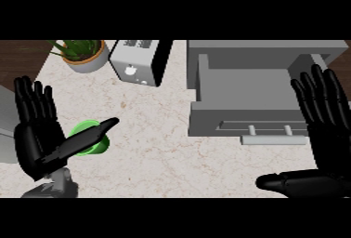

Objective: Pick up the cup, place it into the drawer and close the drawer

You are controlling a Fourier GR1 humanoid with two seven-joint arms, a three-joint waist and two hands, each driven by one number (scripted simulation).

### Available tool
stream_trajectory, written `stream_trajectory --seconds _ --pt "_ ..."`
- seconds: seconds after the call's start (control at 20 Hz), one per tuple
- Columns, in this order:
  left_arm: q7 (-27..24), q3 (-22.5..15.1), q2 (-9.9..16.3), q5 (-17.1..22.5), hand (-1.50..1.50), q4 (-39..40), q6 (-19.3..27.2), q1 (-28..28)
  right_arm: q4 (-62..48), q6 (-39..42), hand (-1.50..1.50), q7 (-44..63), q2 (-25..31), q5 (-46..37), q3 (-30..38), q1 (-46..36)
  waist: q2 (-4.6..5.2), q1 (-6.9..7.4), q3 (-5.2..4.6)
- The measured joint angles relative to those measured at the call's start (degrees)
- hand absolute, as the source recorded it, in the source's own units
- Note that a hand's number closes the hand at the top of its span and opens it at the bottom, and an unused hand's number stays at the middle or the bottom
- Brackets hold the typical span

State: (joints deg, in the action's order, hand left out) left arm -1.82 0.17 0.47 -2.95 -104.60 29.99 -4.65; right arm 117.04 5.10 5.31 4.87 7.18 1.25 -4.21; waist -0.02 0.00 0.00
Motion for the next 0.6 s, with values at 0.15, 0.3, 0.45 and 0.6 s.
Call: stream_trajectory --seconds 0.15,0.3,0.45,0.6 --pt "-0.31 0.43 -0.09 0.69 -1.50 1.24 -0.06 1.01 1.23 0.03 -1.50 1.21 0.04 0.05 -0.05 0.23 -0.02 -0.02 0.00" --pt "-1.65 0.50 -0.22 1.80 -1.50 2.34 -0.01 2.65 0.43 -0.18 -1.50 1.19 -0.14 -0.41 0.01 -0.78 -0.01 0.03 0.00" --pt "-4.33 0.40 -0.32 3.31 -1.50 4.41 0.42 5.03 -0.86 0.35 -1.50 0.56 0.25 0.03 0.95 -1.19 0.01 0.04 -0.02" --pt "-6.46 0.10 -0.39 4.26 -1.50 5.24 1.52 7.19 0.41 0.70 -1.50 1.57 0.49 0.81 1.35 -0.82 -0.01 0.04 -0.01"
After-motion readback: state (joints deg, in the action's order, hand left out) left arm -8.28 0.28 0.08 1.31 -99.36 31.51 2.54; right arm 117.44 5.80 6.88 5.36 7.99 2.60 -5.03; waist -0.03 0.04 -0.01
